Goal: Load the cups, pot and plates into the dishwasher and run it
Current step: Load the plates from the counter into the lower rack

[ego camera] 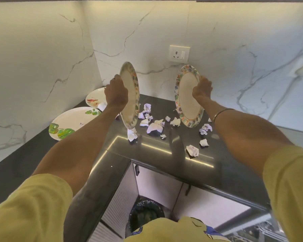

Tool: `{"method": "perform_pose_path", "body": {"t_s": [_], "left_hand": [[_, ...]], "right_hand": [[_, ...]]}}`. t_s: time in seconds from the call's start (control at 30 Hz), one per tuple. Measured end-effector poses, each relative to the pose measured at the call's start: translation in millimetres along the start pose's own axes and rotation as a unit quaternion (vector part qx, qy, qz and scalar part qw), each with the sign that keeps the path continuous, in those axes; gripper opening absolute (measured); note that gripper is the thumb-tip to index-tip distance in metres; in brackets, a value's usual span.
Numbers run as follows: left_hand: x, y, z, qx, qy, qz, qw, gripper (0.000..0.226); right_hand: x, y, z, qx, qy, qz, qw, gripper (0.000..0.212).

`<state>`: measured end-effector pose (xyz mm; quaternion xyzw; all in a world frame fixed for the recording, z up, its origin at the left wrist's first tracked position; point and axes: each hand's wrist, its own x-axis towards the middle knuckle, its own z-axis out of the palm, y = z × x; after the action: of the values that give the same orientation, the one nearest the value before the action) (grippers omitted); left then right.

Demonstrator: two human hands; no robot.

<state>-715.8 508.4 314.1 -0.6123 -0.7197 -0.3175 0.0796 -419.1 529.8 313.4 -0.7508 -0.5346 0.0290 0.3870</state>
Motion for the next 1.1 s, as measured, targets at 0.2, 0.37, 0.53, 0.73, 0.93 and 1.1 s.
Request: {"method": "perform_pose_path", "body": {"t_s": [0.2,0.37,0.53,0.73,0.93,1.1], "left_hand": [[-24.4,35.0,-9.2,-0.068,-0.026,-0.046,0.996,0.032],[-59.8,60.9,-16.9,-0.102,-0.04,-0.049,0.993,0.03],[-108.3,86.4,-28.0,-0.114,-0.051,-0.033,0.992,0.03],[-182.0,106.1,-46.5,-0.117,-0.081,-0.022,0.99,0.032],[-265.2,117.9,-72.4,-0.139,-0.107,-0.006,0.985,0.034],[-318.4,122.6,-95.7,-0.143,-0.128,0.015,0.981,0.035]], "right_hand": [[-33.1,32.9,-49.3,-0.007,0.019,0.035,0.999,0.032],[-63.2,62.9,-94.5,-0.021,0.042,0.064,0.997,0.038],[-105.5,89.8,-142.8,-0.031,0.057,0.091,0.994,0.044],[-182.1,119.6,-200.7,-0.05,0.063,0.102,0.992,0.039],[-258.9,140.3,-253.2,-0.074,0.056,0.11,0.99,0.039],[-314.0,157.4,-284.5,-0.067,0.054,0.125,0.988,0.038]]}}
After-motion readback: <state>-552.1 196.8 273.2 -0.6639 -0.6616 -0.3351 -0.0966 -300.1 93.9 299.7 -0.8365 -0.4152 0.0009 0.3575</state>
